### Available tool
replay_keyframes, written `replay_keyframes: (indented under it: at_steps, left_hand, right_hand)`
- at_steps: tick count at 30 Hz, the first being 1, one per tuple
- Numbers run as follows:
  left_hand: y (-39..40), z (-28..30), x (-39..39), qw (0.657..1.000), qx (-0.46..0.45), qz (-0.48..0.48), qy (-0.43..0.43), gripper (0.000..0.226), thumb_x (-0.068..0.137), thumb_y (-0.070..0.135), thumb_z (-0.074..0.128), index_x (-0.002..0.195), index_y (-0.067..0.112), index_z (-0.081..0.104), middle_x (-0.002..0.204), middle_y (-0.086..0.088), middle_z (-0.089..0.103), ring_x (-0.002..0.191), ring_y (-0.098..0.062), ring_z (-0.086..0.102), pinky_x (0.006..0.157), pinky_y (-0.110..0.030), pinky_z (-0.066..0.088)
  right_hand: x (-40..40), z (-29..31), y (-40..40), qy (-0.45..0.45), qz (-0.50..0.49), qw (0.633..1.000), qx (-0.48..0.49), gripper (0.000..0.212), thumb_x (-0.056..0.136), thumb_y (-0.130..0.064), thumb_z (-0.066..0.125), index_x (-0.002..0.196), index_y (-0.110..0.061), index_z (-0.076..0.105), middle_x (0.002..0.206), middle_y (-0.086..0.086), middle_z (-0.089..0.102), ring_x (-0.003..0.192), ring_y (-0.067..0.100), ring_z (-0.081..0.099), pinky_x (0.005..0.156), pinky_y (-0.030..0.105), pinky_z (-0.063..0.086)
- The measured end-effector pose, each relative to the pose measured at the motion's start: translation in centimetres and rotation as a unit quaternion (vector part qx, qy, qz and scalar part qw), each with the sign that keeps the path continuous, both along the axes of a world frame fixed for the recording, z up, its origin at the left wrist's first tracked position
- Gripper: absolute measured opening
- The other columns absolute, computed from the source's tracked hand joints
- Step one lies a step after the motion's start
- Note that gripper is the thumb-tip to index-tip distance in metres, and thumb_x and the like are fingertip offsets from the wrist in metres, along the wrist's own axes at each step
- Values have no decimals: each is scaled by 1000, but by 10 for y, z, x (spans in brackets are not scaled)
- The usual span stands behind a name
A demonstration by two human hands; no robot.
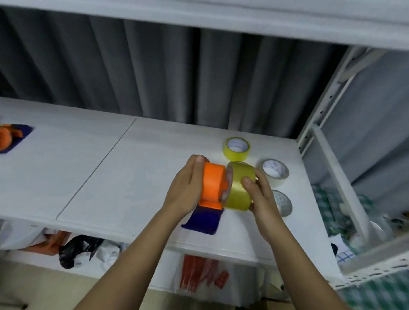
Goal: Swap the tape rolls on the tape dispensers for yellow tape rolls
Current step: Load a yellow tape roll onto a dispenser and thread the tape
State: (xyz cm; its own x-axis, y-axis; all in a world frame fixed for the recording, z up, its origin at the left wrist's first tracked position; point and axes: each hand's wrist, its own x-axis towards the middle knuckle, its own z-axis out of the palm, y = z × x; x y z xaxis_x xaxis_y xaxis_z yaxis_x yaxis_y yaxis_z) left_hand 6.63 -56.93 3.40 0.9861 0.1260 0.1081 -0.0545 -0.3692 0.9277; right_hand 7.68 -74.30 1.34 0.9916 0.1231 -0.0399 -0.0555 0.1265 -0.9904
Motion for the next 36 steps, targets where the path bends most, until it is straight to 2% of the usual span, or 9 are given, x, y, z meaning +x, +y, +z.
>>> replay_keyframes:
  at_steps: [4, 7, 12, 18, 22, 25, 27, 30, 36]
  left_hand:
    - [-12, 5, -7, 999, 26, -17, -10, 44, 86, 65, 13, 96, 35, 45, 93, 8, 57, 83, -11, 58, 71, -34, 50]
    - [-14, 7, -13, 1000, 24, -18, -7, 47, 86, 65, 13, 97, 31, 44, 93, 7, 56, 83, -12, 58, 70, -34, 50]
    - [-13, 11, -18, 998, 50, -21, -21, 49, 85, 65, 12, 97, 29, 43, 92, 4, 55, 82, -15, 58, 71, -39, 51]
    - [-8, 12, -19, 994, 97, -12, -56, 46, 89, 59, 12, 100, 27, 43, 92, 3, 55, 81, -16, 58, 64, -35, 49]
    - [-5, 12, -16, 983, 158, -11, -95, 41, 91, 53, 14, 102, 26, 43, 93, 6, 53, 79, -11, 55, 62, -26, 40]
    - [-3, 10, -15, 974, 183, -5, -131, 40, 93, 49, 18, 106, 23, 46, 93, 8, 53, 79, -12, 53, 64, -25, 38]
    - [-5, 11, -15, 969, 192, -2, -154, 44, 93, 49, 20, 108, 20, 48, 94, 7, 53, 80, -12, 54, 67, -26, 40]
    - [-10, 13, -15, 961, 207, -12, -180, 50, 91, 50, 20, 110, 16, 50, 98, 1, 57, 82, -15, 54, 71, -28, 43]
    - [-11, 14, -12, 989, 116, -45, -78, 48, 90, 55, 16, 118, 26, 43, 113, 3, 52, 97, -17, 54, 84, -42, 48]
  right_hand:
    - [-11, 1, -2, 4, -7, 1000, 16, 51, 69, -52, 64, 117, -40, 52, 120, 7, 59, 95, 14, 67, 75, 32, 56]
    - [-19, 5, -1, 4, -14, 1000, 8, 58, 63, -60, 63, 115, -37, 51, 124, 10, 57, 99, 18, 65, 83, 39, 53]
    - [-26, 10, 4, -14, -20, 1000, -12, 51, 63, -59, 62, 109, -40, 51, 122, 8, 56, 103, 21, 62, 82, 35, 54]
    - [-24, 14, 12, -41, -26, 998, -41, 36, 59, -65, 60, 94, -57, 52, 117, -2, 53, 102, 15, 59, 75, 28, 51]
    - [-20, 16, 14, -15, -20, 999, -35, 47, 58, -65, 61, 101, -48, 53, 120, -1, 55, 103, 18, 61, 75, 32, 52]
    - [-18, 20, 16, 10, -4, 999, -34, 55, 58, -66, 60, 107, -43, 52, 115, -4, 59, 92, 9, 66, 68, 26, 53]
    - [-17, 22, 19, 38, 9, 999, -21, 53, 64, -66, 57, 111, -41, 53, 111, -4, 62, 84, 3, 68, 62, 24, 54]
    - [-15, 23, 24, 89, 27, 995, 24, 47, 79, -61, 52, 117, -34, 57, 111, 1, 67, 90, 12, 69, 60, 27, 55]
    - [-16, 29, 24, 30, 19, 999, -19, 54, 77, -58, 54, 124, -32, 48, 115, -1, 61, 89, 6, 67, 65, 25, 54]
